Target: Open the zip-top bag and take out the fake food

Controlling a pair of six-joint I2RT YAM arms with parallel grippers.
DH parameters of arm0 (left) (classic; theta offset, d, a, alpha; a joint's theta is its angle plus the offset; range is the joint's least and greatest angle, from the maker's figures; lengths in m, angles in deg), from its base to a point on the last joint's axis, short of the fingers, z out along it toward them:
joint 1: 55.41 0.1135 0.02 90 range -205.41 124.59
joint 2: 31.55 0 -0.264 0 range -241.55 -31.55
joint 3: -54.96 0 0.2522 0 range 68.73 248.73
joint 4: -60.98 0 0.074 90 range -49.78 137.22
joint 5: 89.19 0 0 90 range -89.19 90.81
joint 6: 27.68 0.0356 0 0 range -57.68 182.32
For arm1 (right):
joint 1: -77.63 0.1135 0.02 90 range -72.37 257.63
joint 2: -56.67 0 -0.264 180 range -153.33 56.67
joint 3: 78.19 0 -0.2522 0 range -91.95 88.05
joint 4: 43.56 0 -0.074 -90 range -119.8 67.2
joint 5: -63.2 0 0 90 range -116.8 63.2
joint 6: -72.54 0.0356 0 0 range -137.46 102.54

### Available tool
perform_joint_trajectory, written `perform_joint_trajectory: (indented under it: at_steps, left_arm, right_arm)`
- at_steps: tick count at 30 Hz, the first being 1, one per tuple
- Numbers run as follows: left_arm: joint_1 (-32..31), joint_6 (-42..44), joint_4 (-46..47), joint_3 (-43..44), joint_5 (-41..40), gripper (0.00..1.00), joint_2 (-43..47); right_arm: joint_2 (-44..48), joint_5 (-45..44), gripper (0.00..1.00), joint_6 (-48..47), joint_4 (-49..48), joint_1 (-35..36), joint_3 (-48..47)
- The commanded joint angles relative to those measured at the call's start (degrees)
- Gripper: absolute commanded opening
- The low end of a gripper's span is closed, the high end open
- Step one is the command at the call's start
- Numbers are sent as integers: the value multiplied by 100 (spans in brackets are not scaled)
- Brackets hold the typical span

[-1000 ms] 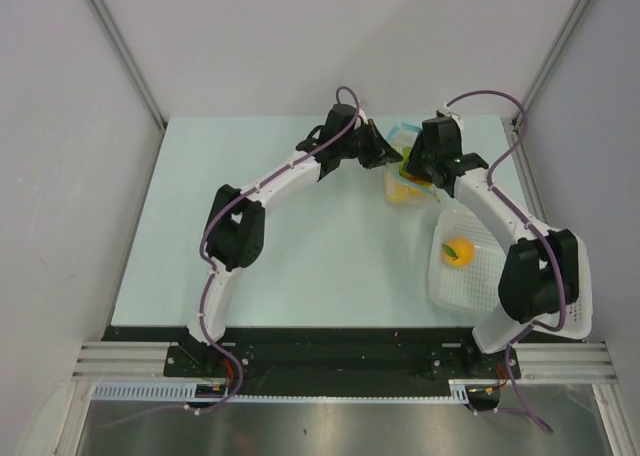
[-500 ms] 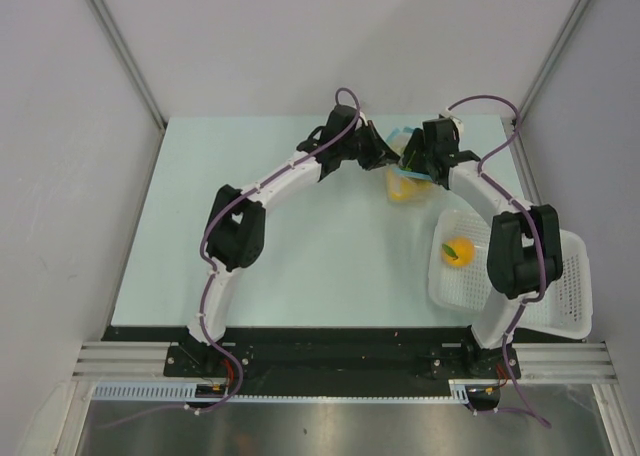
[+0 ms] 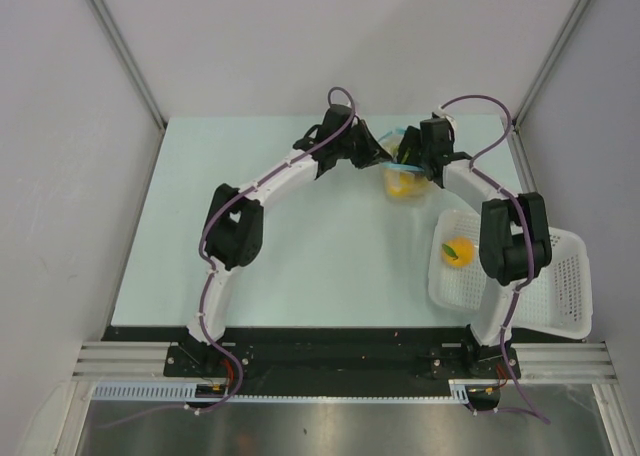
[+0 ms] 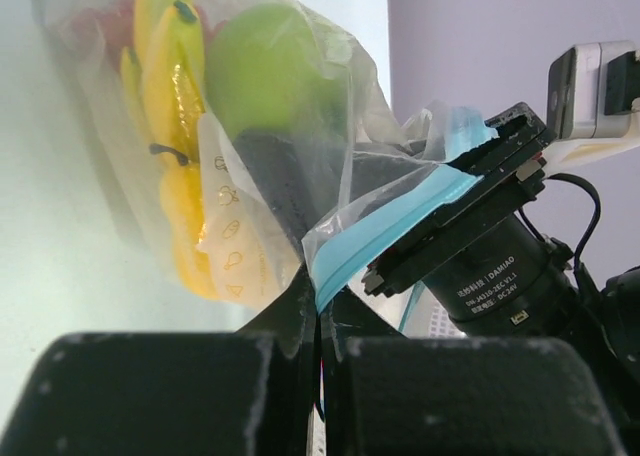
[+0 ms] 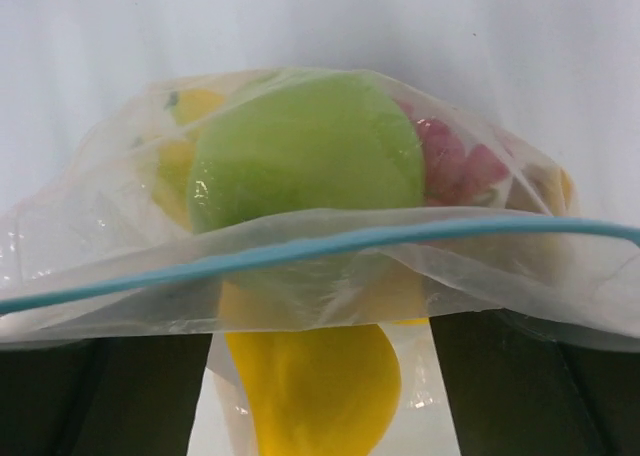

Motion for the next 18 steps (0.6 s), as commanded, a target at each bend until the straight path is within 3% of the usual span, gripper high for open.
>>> perform_joint_trajectory:
  at_steps: [1, 5, 6, 7, 11, 18]
  left_arm:
    - [-226, 131, -155, 259, 666, 0, 278]
    - [-218, 192, -190, 259, 675, 0, 286]
    - [-200, 192, -199, 268, 684, 0, 278]
    - [-191, 192, -190, 277, 675, 0, 278]
    - [-95, 236, -243, 408, 640, 0, 216]
    - [-33, 473, -400, 628, 596, 0, 163]
  right_arm:
    - [-220, -57, 80, -122, -964, -32, -335]
    - [-169, -22, 53, -174, -895, -49, -344]
    - [-125, -48, 41, -227, -825, -41, -362]
    - [-98, -83, 37, -253, -728, -32, -379]
    - [270, -242, 24, -385, -140, 73, -415]
    - [850, -470, 22, -605, 616, 346, -432]
